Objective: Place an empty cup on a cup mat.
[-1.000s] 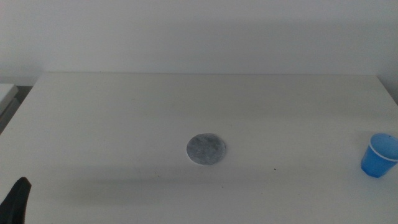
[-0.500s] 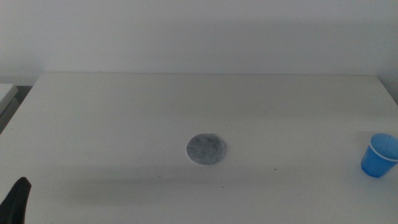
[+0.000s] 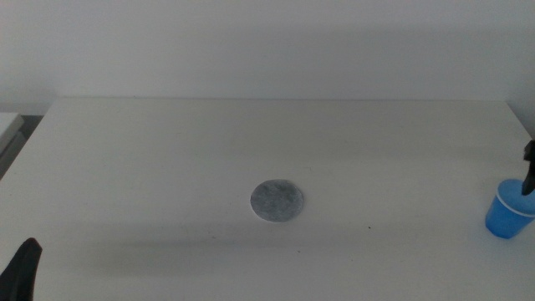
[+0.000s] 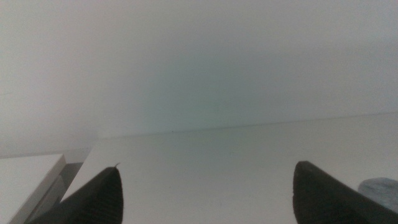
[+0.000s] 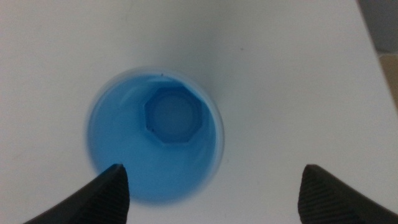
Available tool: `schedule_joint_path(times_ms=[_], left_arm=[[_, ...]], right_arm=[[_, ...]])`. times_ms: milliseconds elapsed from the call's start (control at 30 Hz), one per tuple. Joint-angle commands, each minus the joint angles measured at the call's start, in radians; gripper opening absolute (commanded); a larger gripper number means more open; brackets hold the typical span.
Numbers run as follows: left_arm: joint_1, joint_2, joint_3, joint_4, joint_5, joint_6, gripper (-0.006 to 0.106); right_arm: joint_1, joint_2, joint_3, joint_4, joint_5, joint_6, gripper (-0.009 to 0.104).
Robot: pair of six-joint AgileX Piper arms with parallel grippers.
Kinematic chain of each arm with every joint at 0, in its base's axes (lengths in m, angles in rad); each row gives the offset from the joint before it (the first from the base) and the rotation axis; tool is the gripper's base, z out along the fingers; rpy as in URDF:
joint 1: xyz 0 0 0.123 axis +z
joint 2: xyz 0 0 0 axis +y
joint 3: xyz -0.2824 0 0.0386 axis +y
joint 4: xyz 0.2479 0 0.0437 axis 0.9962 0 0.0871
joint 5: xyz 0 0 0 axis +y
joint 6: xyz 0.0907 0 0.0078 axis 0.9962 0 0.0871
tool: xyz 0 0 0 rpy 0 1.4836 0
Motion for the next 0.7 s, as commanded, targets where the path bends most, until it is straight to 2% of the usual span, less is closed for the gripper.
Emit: schedule_joint_path(times_ms=[0, 367, 433, 533, 567, 667], left_arm=[[-0.003, -0.004, 0.000, -0.004, -0.005, -0.003, 0.094], [-0.003, -0.004, 0.000, -0.004, -0.005, -0.003, 0.094], [-0.003, -0.004, 0.000, -0.004, -0.005, -0.003, 0.094], [-0.003, -0.004, 0.000, -0.004, -0.005, -0.003, 0.094], [-0.003, -0.004, 0.000, -0.004, -0.005, -0.003, 0.094], [-0.003, -0.004, 0.000, -0.004, -0.005, -0.003, 0.094]], right_arm=[[-0.007, 0.039, -0.007, -0.003, -0.033, -0.011, 0.071], [-0.007, 0.165, -0.007, 0.002, -0.097, -0.007, 0.045], [-0.007, 0.172, -0.007, 0.002, -0.107, -0.007, 0.033], [-0.005, 0.168, -0.007, -0.001, -0.111, -0.007, 0.000], [-0.002, 0.161, -0.007, -0.004, -0.111, -0.013, -0.002], [0.027, 0.136, -0.026, -0.005, -0.103, 0.000, 0.001]])
